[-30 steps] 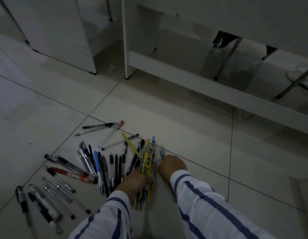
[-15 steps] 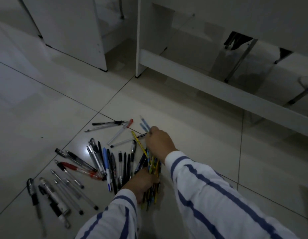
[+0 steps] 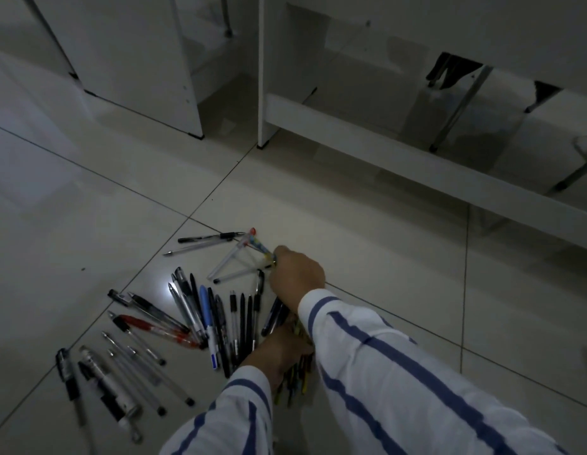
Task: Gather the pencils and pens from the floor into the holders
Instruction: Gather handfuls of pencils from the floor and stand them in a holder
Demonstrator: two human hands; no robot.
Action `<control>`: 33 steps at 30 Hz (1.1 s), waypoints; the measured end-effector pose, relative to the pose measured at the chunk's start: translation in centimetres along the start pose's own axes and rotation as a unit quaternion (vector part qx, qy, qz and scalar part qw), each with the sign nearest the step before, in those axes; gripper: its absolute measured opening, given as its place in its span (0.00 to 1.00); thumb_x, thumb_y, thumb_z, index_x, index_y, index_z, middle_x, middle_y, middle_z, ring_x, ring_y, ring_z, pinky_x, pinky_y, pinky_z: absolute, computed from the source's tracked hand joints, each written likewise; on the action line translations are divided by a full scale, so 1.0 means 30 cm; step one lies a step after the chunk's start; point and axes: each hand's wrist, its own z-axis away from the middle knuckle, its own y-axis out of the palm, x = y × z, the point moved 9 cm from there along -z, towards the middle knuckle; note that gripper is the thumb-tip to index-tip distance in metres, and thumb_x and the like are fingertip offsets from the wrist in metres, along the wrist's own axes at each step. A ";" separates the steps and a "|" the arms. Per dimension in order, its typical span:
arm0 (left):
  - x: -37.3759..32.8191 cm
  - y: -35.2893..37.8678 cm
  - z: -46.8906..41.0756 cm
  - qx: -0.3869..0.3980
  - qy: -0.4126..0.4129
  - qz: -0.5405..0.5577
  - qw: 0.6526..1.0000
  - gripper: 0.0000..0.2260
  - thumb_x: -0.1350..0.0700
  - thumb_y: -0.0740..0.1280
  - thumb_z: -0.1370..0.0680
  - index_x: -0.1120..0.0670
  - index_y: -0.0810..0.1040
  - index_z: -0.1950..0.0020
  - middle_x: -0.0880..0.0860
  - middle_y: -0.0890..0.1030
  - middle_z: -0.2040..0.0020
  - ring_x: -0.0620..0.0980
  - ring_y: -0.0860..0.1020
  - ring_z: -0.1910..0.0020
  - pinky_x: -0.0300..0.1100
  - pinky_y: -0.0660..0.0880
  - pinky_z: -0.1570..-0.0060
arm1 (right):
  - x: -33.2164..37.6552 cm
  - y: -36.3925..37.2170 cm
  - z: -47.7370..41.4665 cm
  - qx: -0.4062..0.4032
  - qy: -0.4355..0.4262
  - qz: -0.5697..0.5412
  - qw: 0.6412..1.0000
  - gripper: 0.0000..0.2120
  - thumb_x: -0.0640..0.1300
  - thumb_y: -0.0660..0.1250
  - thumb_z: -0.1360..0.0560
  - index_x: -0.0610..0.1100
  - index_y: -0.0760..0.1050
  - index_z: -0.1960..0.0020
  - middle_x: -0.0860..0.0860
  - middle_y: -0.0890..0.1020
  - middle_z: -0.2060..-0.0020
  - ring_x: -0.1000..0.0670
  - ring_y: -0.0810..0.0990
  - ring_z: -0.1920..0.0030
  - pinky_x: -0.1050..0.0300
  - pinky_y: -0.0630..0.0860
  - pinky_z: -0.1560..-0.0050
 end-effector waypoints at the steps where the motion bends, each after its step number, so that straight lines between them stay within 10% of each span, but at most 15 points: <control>1: -0.106 0.015 0.115 0.021 0.038 0.054 0.998 0.18 0.67 0.61 0.22 0.56 0.69 0.33 0.57 0.75 0.35 0.58 0.74 0.36 0.48 0.70 0.35 | -0.019 -0.044 -0.007 -0.038 0.014 -0.051 0.998 0.12 0.39 0.59 0.25 0.42 0.71 0.42 0.43 0.81 0.52 0.42 0.80 0.54 0.57 0.69 0.61; 7: -0.190 0.027 0.238 0.037 0.089 0.170 0.981 0.19 0.66 0.64 0.28 0.57 0.72 0.37 0.61 0.81 0.48 0.59 0.80 0.50 0.52 0.79 0.47 | -0.151 -0.329 0.022 -0.222 0.055 -0.284 0.931 0.10 0.46 0.59 0.23 0.47 0.73 0.44 0.52 0.75 0.62 0.48 0.73 0.63 0.58 0.68 0.63; 14: -0.358 0.063 0.297 0.044 0.146 0.306 0.940 0.12 0.69 0.61 0.23 0.57 0.75 0.42 0.61 0.80 0.55 0.58 0.79 0.58 0.51 0.78 0.54 | -0.410 -0.147 0.166 -0.095 0.200 -0.301 0.927 0.08 0.44 0.55 0.21 0.42 0.71 0.52 0.44 0.76 0.59 0.44 0.74 0.59 0.56 0.67 0.61; 23: -0.587 0.300 0.508 0.076 0.207 0.162 0.962 0.08 0.58 0.60 0.21 0.48 0.77 0.49 0.56 0.83 0.49 0.55 0.81 0.49 0.52 0.78 0.43 | -0.542 -0.150 0.371 -0.093 0.249 -0.597 0.757 0.19 0.56 0.58 0.21 0.42 0.71 0.41 0.42 0.81 0.49 0.45 0.81 0.49 0.48 0.78 0.43; 28: -0.772 0.488 0.652 0.061 0.261 0.085 0.960 0.17 0.46 0.57 0.20 0.52 0.73 0.37 0.56 0.81 0.44 0.54 0.80 0.45 0.48 0.76 0.41 | -0.635 -0.400 0.522 -0.114 0.204 -0.637 0.734 0.20 0.53 0.68 0.26 0.44 0.69 0.40 0.46 0.81 0.50 0.49 0.80 0.51 0.53 0.77 0.51; 33: -0.931 0.778 0.850 0.070 0.344 0.040 0.935 0.17 0.59 0.51 0.16 0.59 0.67 0.29 0.59 0.74 0.35 0.55 0.75 0.37 0.39 0.72 0.44 | -0.851 -0.625 0.735 -0.201 0.197 -0.645 0.710 0.18 0.42 0.69 0.27 0.42 0.70 0.39 0.45 0.81 0.53 0.48 0.81 0.53 0.57 0.75 0.59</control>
